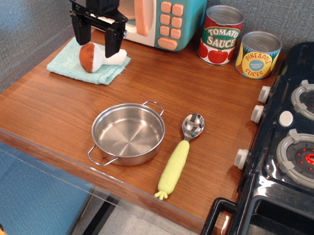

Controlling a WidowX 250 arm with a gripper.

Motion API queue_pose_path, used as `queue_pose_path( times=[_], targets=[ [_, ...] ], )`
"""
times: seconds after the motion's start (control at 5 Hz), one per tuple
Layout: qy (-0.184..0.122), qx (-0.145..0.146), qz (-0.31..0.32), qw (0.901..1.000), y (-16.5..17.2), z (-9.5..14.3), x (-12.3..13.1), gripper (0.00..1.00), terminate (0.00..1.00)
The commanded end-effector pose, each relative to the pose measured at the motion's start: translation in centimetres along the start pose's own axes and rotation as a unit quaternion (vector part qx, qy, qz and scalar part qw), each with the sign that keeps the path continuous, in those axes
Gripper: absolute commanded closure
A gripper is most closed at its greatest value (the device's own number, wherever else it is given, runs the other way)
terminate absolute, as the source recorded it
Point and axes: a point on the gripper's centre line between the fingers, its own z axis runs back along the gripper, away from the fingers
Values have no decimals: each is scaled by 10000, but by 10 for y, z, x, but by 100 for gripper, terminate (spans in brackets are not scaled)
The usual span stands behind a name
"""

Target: Pick up the bowl and place it to the right of the napkin.

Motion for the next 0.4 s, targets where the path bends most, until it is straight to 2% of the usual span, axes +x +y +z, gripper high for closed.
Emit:
queue_pose_path(
  times=[0.0,0.2],
  targets=[
    [-826,210,-821,9930,-56,55,-33,0,0],
    [-574,58,-888,9944,-71,31,-49,0,0]
  ],
)
